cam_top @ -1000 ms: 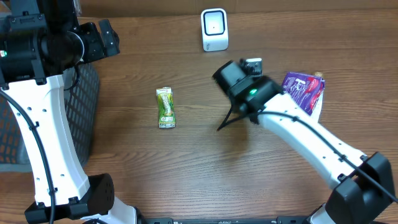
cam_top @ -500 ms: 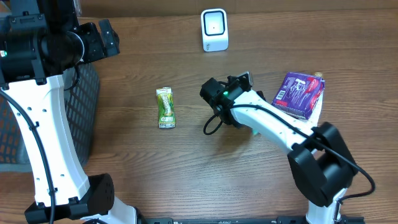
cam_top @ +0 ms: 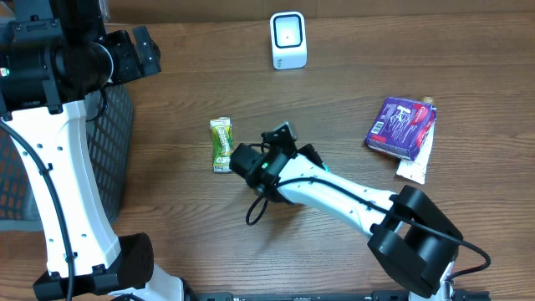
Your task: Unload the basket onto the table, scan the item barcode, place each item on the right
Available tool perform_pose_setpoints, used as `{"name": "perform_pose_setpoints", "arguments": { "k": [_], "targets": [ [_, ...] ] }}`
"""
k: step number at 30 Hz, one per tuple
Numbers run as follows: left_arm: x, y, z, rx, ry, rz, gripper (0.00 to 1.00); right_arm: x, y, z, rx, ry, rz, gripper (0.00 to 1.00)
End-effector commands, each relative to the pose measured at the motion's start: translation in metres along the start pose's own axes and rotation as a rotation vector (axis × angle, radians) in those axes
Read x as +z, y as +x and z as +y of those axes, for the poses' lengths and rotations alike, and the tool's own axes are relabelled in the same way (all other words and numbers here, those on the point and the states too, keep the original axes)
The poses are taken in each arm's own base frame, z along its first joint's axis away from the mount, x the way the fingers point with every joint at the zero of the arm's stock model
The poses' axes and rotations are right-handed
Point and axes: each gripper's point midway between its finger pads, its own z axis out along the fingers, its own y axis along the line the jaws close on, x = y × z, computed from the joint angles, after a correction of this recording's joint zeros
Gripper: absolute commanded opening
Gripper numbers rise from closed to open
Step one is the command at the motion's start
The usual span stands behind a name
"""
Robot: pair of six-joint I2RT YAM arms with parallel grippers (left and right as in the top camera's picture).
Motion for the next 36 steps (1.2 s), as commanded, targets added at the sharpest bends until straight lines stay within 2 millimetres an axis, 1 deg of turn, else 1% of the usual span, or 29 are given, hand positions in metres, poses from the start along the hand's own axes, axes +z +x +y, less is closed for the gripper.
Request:
{"name": "perform_pose_setpoints", "arguments": {
  "k": [1,2,3,4,5,8,9,11,12,15,16,20,21,25,27,30,31,32,33,34,35,36],
  "targets": [
    [-0.002,-0.004,-0.002,0.022,0.006,-0.015,0.99,-0.008,-0.013,-0.009,0.015,0.037,-0.05,0.04],
    [-0.002,-0.004,-0.002,0.022,0.006,-0.015,1.0,-0.008,-0.015,-0.017,0.009,0.081,-0.066,0.04],
    [-0.002,-0.004,-0.002,0.022,0.006,-0.016,1.0,-0.009,-0.018,-0.029,-0.002,0.145,-0.086,0.04],
    [-0.002,-0.004,-0.002,0.022,0.007,-0.016,0.99,-0.01,-0.019,-0.036,-0.006,0.18,-0.097,0.04],
    [-0.002,-0.004,-0.002,0.022,0.006,-0.016,1.0,-0.011,-0.022,-0.05,-0.021,0.252,-0.118,0.04],
    [-0.002,-0.004,-0.002,0.022,0.006,-0.015,1.0,-0.016,-0.03,-0.082,-0.057,0.413,-0.159,0.04],
    [-0.002,-0.004,-0.002,0.022,0.006,-0.015,0.99,-0.017,-0.031,-0.088,-0.062,0.438,-0.165,0.04],
    [-0.002,-0.004,-0.002,0.022,0.006,-0.016,0.99,-0.021,-0.038,-0.105,-0.078,0.527,-0.194,0.04],
    [-0.002,-0.004,-0.002,0.022,0.006,-0.016,0.99,-0.02,-0.041,-0.108,-0.088,0.543,-0.199,0.04],
    [-0.002,-0.004,-0.002,0.022,0.006,-0.015,1.0,-0.006,-0.049,-0.102,-0.103,0.502,-0.175,0.04],
    [-0.002,-0.004,-0.002,0.022,0.006,-0.015,1.0,0.0,-0.053,-0.104,-0.108,0.519,-0.174,0.04],
    [-0.002,-0.004,-0.002,0.022,0.006,-0.015,0.99,0.009,-0.068,-0.119,-0.145,0.637,-0.176,0.04],
    [-0.002,-0.004,-0.002,0.022,0.006,-0.015,1.0,0.014,-0.071,-0.121,-0.17,0.656,-0.161,0.04],
    [-0.002,-0.004,-0.002,0.022,0.006,-0.015,1.0,0.025,-0.078,-0.129,-0.189,0.667,-0.134,0.04],
    [-0.002,-0.004,-0.002,0.022,0.006,-0.016,1.0,0.028,-0.078,-0.124,-0.179,0.63,-0.137,0.04],
    [-0.002,-0.004,-0.002,0.022,0.007,-0.015,1.0,0.037,-0.076,-0.107,-0.094,0.514,-0.154,0.04],
    [-0.002,-0.004,-0.002,0.022,0.007,-0.015,1.0,0.042,-0.075,-0.099,-0.09,0.451,-0.147,0.07],
    [-0.002,-0.004,-0.002,0.022,0.006,-0.015,1.0,0.047,-0.072,-0.086,-0.097,0.366,-0.132,0.14],
    [-0.002,-0.004,-0.002,0.022,0.007,-0.016,0.99,0.053,-0.068,-0.068,-0.109,0.249,-0.109,0.29],
    [-0.002,-0.004,-0.002,0.022,0.006,-0.015,0.99,0.055,-0.065,-0.057,-0.116,0.175,-0.094,0.43],
    [-0.002,-0.004,-0.002,0.022,0.006,-0.016,1.0,0.057,-0.063,-0.042,-0.115,0.077,-0.078,0.62],
    [-0.002,-0.004,-0.002,0.022,0.006,-0.015,1.0,0.058,-0.062,-0.037,-0.113,0.041,-0.071,0.67]
  ]
}}
